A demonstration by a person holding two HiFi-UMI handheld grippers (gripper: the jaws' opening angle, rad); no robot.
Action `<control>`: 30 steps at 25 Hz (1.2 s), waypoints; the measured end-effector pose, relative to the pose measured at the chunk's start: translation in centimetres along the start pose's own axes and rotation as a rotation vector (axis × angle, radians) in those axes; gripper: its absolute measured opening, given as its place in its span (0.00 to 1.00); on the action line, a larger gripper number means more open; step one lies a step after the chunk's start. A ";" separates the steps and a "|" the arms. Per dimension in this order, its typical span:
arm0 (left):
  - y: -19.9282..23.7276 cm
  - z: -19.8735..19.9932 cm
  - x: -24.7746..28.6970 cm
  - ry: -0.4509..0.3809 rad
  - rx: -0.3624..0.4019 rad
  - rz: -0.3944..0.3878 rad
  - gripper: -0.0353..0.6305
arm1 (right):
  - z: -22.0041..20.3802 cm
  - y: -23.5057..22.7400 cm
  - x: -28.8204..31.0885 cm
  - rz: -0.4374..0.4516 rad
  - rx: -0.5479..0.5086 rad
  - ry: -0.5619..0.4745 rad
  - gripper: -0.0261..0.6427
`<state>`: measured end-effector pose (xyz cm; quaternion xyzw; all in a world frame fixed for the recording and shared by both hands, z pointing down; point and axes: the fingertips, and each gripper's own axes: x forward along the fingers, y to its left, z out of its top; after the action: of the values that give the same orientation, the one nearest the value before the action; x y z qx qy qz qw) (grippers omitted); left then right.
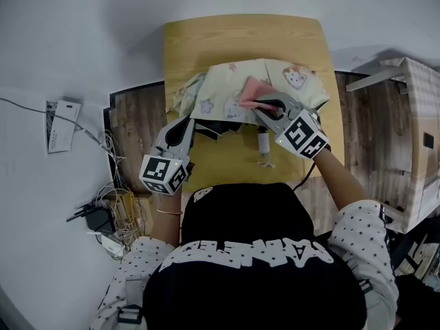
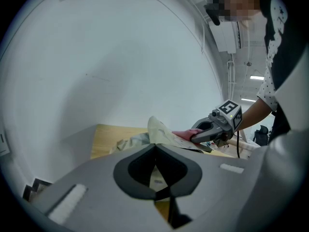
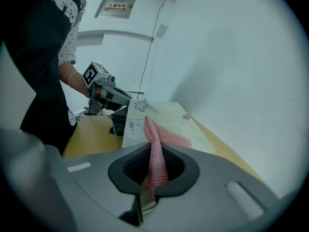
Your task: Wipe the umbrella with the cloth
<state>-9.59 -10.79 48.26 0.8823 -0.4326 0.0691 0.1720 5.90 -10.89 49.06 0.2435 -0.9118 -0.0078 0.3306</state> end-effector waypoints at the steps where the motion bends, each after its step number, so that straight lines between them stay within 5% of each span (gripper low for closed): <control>1: 0.0 0.0 0.0 0.000 0.000 -0.001 0.06 | -0.2 0.2 -0.1 0.004 0.000 0.003 0.09; 19: -0.1 -0.1 0.3 0.009 -0.003 0.020 0.06 | -2.9 5.7 -1.4 0.181 0.014 0.054 0.09; 23: -0.2 -0.1 0.3 0.013 0.003 0.032 0.06 | -2.4 6.8 -2.4 0.282 -0.007 0.035 0.09; 30: -0.1 0.0 0.1 0.004 -0.021 0.062 0.06 | 0.2 4.0 -5.0 0.382 -0.036 -0.022 0.09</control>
<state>-9.47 -10.80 48.24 0.8666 -0.4598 0.0718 0.1799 7.32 -5.18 46.60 0.0601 -0.9447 0.0361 0.3203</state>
